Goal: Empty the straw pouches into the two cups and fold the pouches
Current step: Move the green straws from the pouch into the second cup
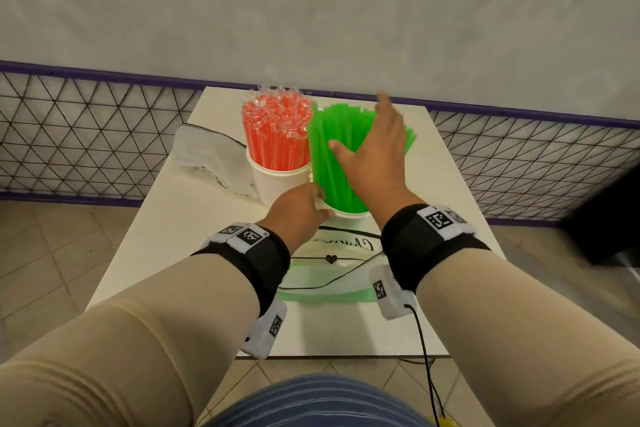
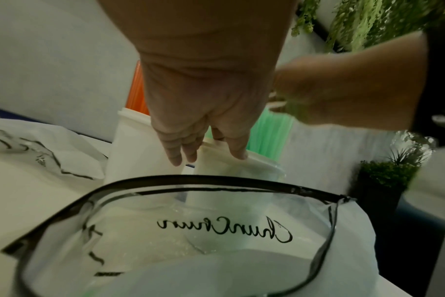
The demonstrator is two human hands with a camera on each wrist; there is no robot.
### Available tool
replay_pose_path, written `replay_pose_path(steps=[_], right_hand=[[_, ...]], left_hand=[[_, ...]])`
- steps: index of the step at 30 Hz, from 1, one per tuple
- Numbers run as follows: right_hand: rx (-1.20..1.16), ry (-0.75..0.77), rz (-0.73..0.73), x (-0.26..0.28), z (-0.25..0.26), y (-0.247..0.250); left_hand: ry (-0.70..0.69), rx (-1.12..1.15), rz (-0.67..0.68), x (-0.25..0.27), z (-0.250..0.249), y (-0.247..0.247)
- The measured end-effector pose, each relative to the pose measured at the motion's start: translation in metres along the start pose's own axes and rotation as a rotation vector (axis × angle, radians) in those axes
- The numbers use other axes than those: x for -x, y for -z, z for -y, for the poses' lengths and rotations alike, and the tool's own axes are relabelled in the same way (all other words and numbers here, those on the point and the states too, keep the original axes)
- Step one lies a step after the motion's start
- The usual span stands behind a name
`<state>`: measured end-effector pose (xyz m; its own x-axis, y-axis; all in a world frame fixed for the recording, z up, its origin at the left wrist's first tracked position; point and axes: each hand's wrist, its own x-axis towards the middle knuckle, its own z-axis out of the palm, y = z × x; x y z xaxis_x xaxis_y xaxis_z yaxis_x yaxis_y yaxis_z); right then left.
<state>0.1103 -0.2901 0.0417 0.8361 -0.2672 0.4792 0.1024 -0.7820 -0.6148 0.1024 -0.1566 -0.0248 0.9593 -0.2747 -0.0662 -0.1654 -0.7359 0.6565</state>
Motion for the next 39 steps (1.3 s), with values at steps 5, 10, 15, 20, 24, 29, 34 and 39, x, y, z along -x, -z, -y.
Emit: replay_pose_path(steps=[5, 10, 15, 20, 24, 29, 34, 39], right_hand=[[0.419, 0.555, 0.089, -0.027, 0.03, 0.005], [0.682, 0.784, 0.426, -0.036, 0.016, -0.022], [0.583, 0.519, 0.292, -0.046, -0.009, -0.012], [0.658, 0.496, 0.365, -0.042, -0.01, -0.007], [0.241, 0.583, 0.022, -0.014, 0.026, 0.009], [0.299, 0.506, 0.731, 0.059, 0.038, -0.007], [0.524, 0.334, 1.047, 0.09, -0.029, -0.06], [0.495, 0.218, 1.094, 0.102, -0.059, -0.075]], left_hand=[[0.014, 0.001, -0.005, -0.002, 0.003, -0.003], [0.0, -0.038, 0.001, 0.0, 0.002, 0.001], [-0.018, -0.032, -0.03, 0.005, 0.002, 0.003], [-0.03, -0.012, -0.057, 0.006, 0.005, 0.001], [-0.036, 0.179, -0.248, 0.011, 0.014, 0.002], [0.083, -0.156, -0.024, 0.018, 0.043, 0.01], [0.165, -0.513, 0.396, 0.027, 0.075, -0.012], [0.139, -0.306, 0.301, 0.028, 0.081, -0.024]])
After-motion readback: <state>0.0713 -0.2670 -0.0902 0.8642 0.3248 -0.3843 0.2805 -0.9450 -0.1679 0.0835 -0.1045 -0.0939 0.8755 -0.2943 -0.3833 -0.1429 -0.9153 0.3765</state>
